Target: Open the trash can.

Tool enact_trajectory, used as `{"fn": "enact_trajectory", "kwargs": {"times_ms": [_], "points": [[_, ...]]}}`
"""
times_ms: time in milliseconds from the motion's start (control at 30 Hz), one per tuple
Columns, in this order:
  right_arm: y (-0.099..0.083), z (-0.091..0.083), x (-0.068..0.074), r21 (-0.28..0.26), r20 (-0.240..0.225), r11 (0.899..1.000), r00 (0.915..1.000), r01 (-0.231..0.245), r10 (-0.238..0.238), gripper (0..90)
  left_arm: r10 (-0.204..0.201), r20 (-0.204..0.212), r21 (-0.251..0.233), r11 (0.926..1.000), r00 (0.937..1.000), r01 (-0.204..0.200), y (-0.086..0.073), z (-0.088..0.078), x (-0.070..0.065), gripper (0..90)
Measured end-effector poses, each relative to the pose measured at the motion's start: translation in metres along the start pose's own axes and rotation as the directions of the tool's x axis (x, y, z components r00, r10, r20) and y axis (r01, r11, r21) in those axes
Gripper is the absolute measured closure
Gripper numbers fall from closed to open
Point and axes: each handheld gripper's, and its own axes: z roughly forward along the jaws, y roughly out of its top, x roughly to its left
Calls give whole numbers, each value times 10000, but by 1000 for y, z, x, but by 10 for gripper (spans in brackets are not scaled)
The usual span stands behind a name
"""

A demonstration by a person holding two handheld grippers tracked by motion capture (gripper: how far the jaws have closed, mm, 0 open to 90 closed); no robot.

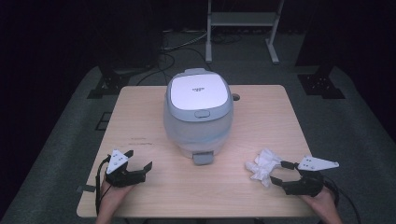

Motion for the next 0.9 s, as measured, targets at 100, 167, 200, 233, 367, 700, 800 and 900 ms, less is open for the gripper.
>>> {"fn": "enact_trajectory", "kwargs": {"times_ms": [100, 167, 200, 233, 367, 700, 800, 900], "points": [[-1, 0, -1, 10, 4, 10000, 10000, -1, 1, 210, 124, 38, 62, 9999, 9999, -125, 1, 1, -2, 107], [-1, 0, -1, 15, 3, 10000, 10000, -1, 1, 211, 144, 63, 48, 9999, 9999, -144, 1, 2, -3, 108], [-1, 0, -1, -8, 1, 10000, 10000, -12, 12, 210, 183, 91, 38, 9998, 9998, -184, 2, 2, -4, 108], [-1, 0, -1, -30, -11, 10000, 10000, -29, 29, 211, 182, 112, -2, 9998, 9998, -182, 2, 3, -5, 108], [0, 1, 1, -36, -25, 10000, 10000, -2, 2, 210, 366, 241, 25, 9993, 9990, -366, 5, 4, -10, 108], [1, -4, 2, -201, 18, 9998, 10000, 39, -38, 210, 1240, 731, 10, 9922, 9896, -1244, 13, 12, -29, 109], [2, -3, 3, -136, 17, 9999, 10000, 67, -67, 210, 1544, 872, -11, 9879, 9842, -1549, 15, 14, -34, 119], [2, -3, 4, -120, 17, 9999, 9999, 119, -118, 211, 1635, 1137, -45, 9864, 9800, -1640, 17, 17, -41, 119]]}}
